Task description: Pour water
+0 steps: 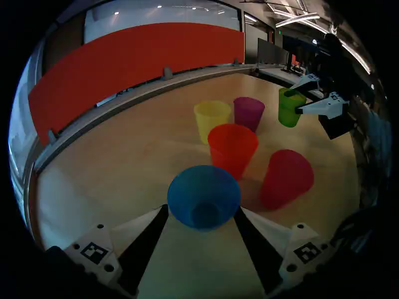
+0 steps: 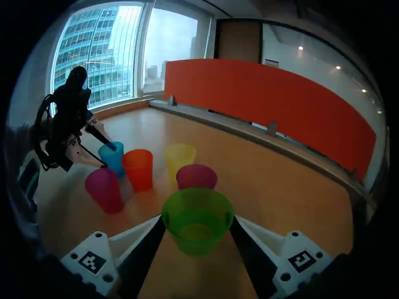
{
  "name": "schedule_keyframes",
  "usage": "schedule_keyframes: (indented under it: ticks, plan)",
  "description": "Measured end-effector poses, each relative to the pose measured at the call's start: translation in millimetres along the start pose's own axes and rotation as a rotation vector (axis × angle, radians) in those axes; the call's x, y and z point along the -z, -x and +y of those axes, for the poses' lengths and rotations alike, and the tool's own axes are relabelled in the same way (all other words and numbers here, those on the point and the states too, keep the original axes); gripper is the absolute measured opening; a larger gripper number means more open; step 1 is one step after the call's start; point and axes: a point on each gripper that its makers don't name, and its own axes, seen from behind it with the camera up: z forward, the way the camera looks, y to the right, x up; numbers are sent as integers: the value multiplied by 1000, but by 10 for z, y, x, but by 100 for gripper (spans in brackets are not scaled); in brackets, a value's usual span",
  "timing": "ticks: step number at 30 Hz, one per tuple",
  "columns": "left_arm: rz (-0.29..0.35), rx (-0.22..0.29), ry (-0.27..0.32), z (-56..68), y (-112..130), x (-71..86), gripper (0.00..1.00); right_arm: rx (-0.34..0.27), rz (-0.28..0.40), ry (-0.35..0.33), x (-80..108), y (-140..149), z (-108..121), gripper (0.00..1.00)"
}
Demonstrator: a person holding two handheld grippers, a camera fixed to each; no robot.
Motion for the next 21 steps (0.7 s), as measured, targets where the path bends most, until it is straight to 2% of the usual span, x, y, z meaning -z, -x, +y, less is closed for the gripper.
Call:
schedule_keyframes:
  ticks: [11, 21]
  plan:
    - [14, 15, -18, 38, 118, 211, 96, -13, -28, -6, -129, 161, -44, 91]
    - [45, 22, -34, 51, 125, 414, 96, -33, -49, -5, -202, 298, -43, 91]
